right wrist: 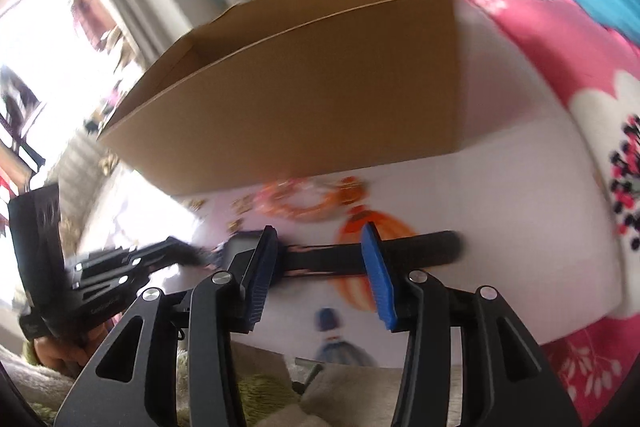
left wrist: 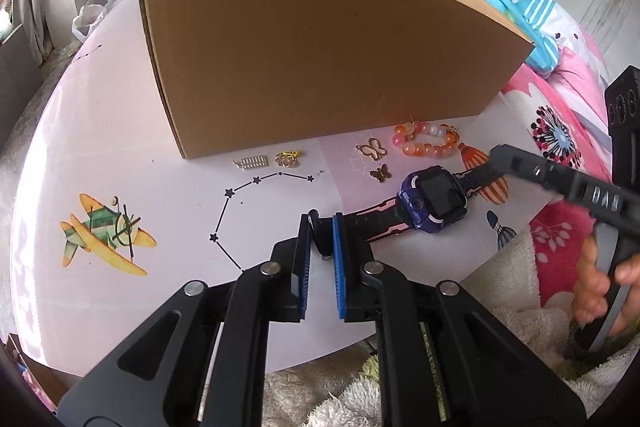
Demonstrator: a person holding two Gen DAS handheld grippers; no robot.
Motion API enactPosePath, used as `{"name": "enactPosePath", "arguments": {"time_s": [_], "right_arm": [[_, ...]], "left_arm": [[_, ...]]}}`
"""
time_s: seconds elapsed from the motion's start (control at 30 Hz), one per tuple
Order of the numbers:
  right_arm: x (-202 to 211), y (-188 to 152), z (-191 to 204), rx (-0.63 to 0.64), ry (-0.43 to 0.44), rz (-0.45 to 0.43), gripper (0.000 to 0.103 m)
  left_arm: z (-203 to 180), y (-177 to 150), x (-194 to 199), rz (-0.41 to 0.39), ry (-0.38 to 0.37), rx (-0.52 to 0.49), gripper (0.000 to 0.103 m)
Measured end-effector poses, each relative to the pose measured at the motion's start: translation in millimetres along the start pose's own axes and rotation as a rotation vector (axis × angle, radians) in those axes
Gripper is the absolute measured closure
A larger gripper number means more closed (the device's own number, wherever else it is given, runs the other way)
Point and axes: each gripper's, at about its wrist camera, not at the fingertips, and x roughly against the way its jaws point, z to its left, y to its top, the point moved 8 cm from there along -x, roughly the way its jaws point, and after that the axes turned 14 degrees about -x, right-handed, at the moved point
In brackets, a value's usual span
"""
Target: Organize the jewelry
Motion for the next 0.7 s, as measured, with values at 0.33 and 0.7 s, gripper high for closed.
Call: {"name": "enactPosePath", "arguments": {"time_s": [0.33, 0.7], "right_arm": [[12, 17, -37, -0.098, -0.069, -0.056, 0.059], [-8, 16, -44, -0.207, 0.034, 0.018, 0.054]], "left_arm": [[-1, 0, 2, 0.003, 0.011, -0.012, 0.093], [-3, 1, 0, 0.005, 0.019, -0.014, 0.093]]}}
